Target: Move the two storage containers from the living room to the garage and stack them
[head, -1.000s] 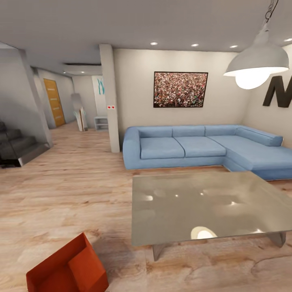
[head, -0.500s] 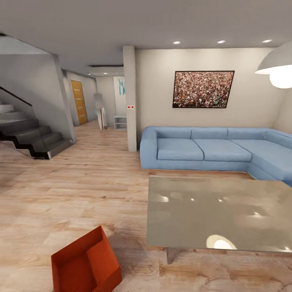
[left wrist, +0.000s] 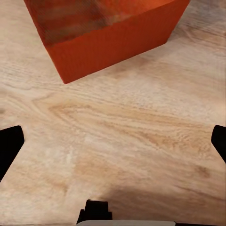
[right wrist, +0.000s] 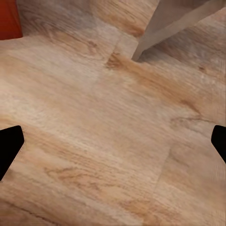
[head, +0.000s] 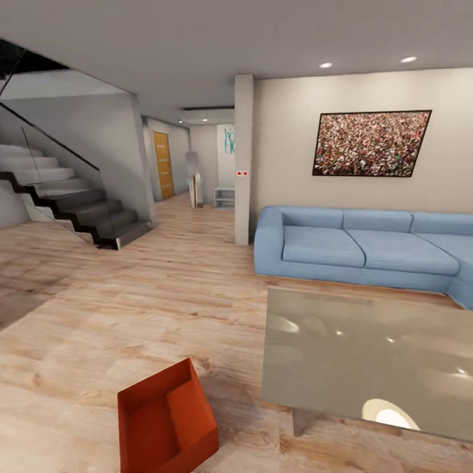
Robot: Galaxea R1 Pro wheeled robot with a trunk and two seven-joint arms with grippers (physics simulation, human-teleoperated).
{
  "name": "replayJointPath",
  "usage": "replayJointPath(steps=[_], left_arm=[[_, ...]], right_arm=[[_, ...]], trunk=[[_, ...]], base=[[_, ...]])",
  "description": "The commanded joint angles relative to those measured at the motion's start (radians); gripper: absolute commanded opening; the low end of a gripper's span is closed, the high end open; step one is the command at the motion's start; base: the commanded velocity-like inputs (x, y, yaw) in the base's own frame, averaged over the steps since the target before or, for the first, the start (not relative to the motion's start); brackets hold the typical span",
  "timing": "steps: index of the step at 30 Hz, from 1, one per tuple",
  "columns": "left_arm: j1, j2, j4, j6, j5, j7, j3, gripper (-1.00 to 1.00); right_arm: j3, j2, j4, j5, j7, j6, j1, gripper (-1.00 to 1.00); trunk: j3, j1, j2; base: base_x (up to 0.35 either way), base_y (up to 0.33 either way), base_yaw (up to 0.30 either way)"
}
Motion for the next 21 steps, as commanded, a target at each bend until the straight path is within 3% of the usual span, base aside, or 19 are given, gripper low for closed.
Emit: replayJointPath(steps=[1,8,21], left_arm=[[0.000,0.000,-0.001,0.000,0.010,-0.006,0.000,1.00],[0.000,0.000,-0.001,0.000,0.010,-0.006,0.000,1.00],[0.000,0.001,-0.001,0.000,0.010,-0.006,0.000,1.00]], right_arm=[[0.002,-0.001,0.000,0.003,-0.001,-0.002,-0.001,1.00],[0.002,-0.001,0.000,0.003,-0.001,-0.002,0.000,1.00],[0.002,0.000,0.000,0.003,-0.001,-0.002,-0.001,1.00]], trunk=[[-0.001,0.000,0.000],[-0.001,0.000,0.000],[-0.001,0.000,0.000]], base=[[0.005,-0.028,0.298],[0.115,-0.124,0.298],[0.265,-0.184,0.298]])
